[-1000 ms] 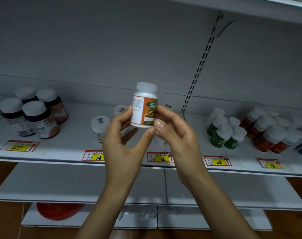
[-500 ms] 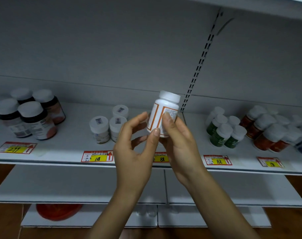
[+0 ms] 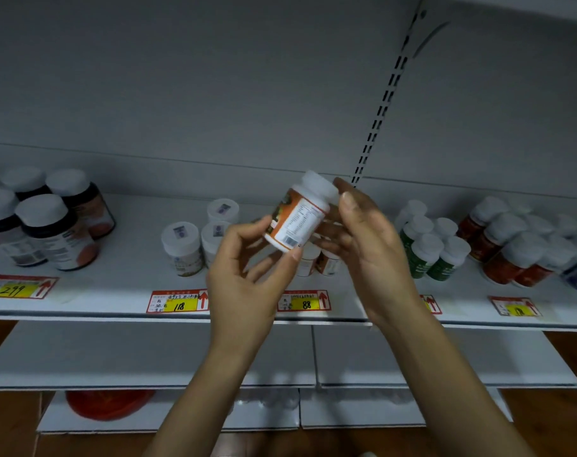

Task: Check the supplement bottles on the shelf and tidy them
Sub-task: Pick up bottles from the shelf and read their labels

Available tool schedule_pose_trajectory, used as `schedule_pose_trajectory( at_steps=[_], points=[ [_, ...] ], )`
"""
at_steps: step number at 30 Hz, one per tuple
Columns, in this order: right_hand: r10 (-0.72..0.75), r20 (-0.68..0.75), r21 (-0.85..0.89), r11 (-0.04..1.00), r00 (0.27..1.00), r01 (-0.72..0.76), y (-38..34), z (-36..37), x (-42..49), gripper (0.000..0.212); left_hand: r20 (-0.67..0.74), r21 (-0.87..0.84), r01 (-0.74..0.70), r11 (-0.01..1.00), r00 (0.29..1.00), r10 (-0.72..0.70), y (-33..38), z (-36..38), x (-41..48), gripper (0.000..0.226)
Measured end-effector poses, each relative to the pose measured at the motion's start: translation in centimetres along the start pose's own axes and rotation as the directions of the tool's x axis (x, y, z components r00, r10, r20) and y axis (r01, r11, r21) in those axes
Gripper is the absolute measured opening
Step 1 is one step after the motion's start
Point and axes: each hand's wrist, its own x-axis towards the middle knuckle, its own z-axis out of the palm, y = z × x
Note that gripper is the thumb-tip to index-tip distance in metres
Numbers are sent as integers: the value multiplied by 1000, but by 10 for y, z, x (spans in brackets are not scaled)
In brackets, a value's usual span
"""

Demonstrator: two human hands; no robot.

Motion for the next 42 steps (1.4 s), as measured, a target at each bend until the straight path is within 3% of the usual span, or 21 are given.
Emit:
schedule_pose_trajectory(
  at_steps=[2,5,10,12,15,18,24,29,32,36,42],
  points=[
    [-60,13,-140,988,998,61,-13,-6,6,44,58,176,-149,973,988,141,-5,-1,8,36],
    [-112,15,-263,958,994,112,-26,-15,24,27,109,234,-247,940,968,227,-11,7,25,36],
    [-262,-44,-419,881,964,221,-20,-24,68,27,160,433,-101,896,987,33,-42,24,41,62],
    [-288,-22,-515,824,957,236,-9,-27,86,28,280,599,-241,764,956,82,-61,28,37,57],
    [-208,73,-641,740,975,206,13,-29,106,27,452,715,-421,558,888,92,-80,32,30,47],
    [-127,149,-792,578,981,195,35,-29,121,33,509,748,-482,457,858,72,-92,32,29,52],
    [61,224,-967,139,973,214,50,-25,135,55,497,761,-471,446,865,65,-93,33,33,59],
    [126,289,-954,-43,949,296,53,-21,147,55,484,771,-431,470,875,9,-94,34,30,64],
    [132,310,-949,-24,942,316,53,-20,149,56,492,772,-431,467,871,-10,-94,33,30,63],
    [-23,186,-953,237,982,187,58,-20,160,45,493,772,-443,457,870,10,-94,33,30,64],
    [163,102,-952,303,981,48,71,-30,174,51,526,778,-479,406,851,-4,-94,32,29,63]
  ],
)
